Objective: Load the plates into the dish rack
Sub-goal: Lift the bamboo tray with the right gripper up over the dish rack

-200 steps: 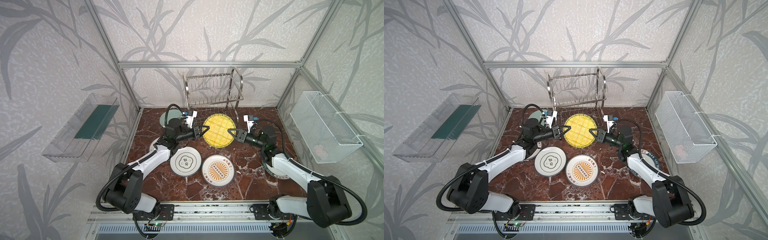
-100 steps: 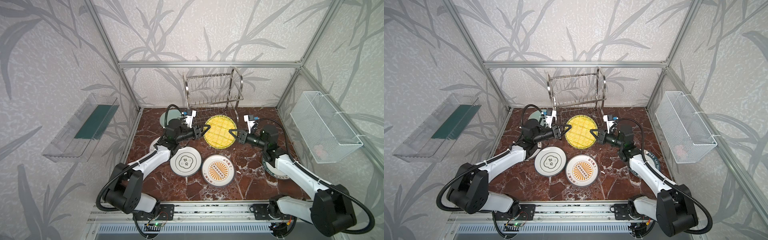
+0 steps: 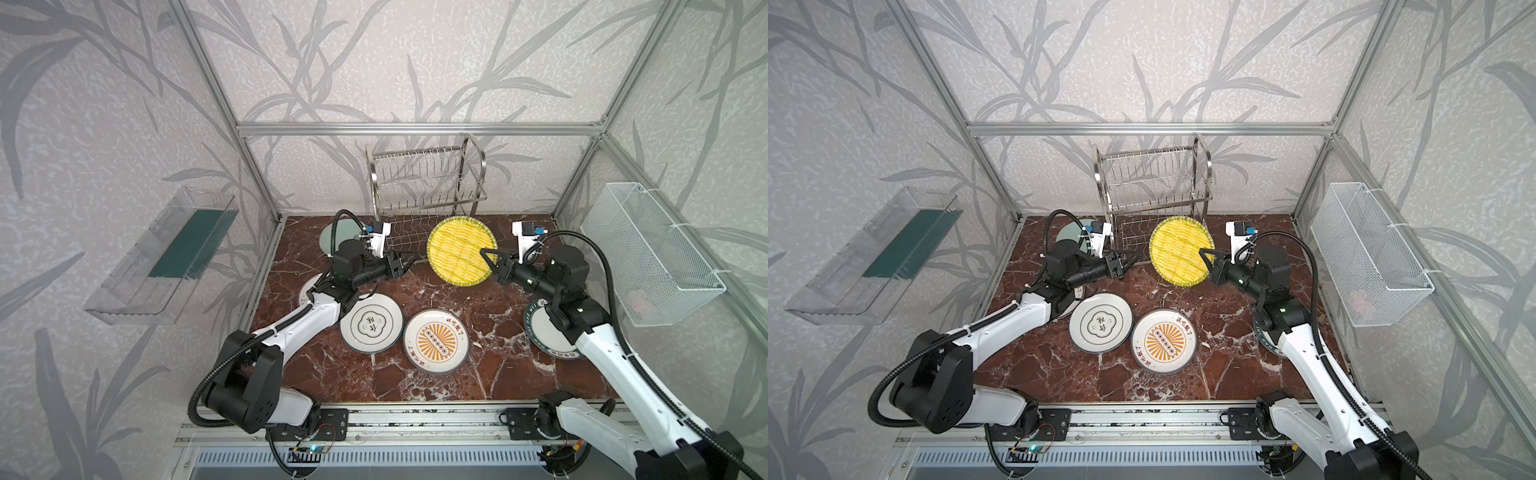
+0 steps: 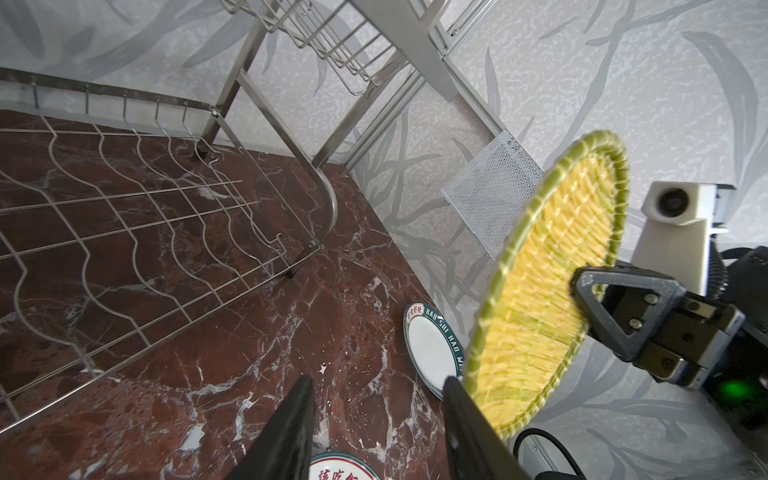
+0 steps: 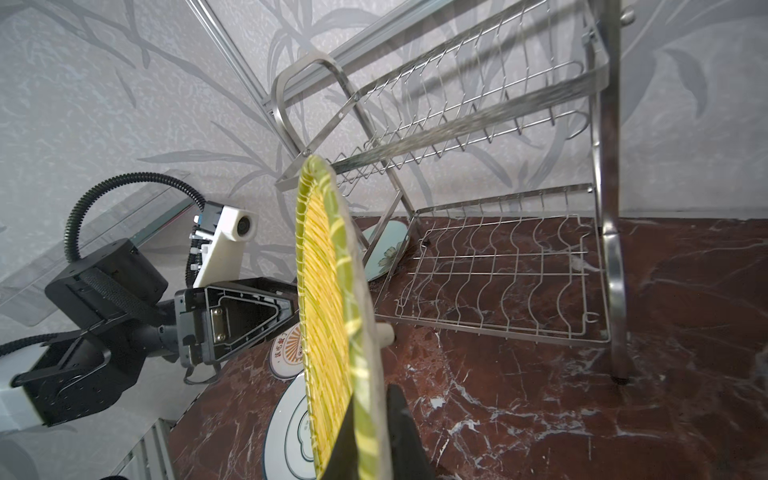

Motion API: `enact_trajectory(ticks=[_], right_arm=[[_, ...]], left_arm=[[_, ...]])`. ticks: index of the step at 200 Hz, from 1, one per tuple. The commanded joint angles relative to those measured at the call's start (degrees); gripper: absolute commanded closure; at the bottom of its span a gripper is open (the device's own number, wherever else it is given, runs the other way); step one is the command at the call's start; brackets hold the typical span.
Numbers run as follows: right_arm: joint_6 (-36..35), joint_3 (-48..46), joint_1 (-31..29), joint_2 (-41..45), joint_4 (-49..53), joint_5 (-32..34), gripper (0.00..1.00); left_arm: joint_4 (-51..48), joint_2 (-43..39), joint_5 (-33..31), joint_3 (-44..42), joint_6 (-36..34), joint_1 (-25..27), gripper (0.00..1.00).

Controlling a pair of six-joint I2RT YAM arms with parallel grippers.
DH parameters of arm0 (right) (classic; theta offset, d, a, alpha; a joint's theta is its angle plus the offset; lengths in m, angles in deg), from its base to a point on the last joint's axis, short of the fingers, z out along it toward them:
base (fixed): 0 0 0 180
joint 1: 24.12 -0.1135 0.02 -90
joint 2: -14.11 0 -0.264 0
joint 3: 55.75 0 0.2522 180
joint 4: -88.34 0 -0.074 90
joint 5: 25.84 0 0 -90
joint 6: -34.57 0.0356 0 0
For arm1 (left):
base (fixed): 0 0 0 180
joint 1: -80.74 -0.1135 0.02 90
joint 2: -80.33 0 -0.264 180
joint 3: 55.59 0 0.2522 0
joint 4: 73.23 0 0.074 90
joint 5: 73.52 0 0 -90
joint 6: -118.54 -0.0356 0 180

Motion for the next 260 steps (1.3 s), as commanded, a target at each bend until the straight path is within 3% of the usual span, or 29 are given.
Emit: enact_trajectory(ticks=[1, 61, 111, 172, 260], right_arm=[[-2.9, 3.5, 0.2, 2.6, 2.2, 6.2, 1.00], [-4.0, 10.7, 0.2, 2.1, 5.1, 12.4, 1.00], [-3.8, 14.5, 0.2, -2.0, -0.6, 15.5, 1.00], [-6.5, 26.4, 0.0, -12.0, -2.9, 16.3, 1.00], [-16.7, 45.8, -6.3, -25.1, 1.4, 29.7, 1.00]], left_arm=[[-6.2, -2.9, -3.8, 1.4, -3.2, 0.3, 0.52], [-26.1, -8.5, -10.8, 7.9, -11.0, 0.3, 0.52], [-27.2, -11.2, -14.3, 7.4, -14.8, 0.3, 0.52], [-22.8, -9.8, -12.5, 6.2, -14.0, 0.6, 0.51], [-24.4, -12.5, -13.1, 5.4, -14.9, 0.9, 0.51]])
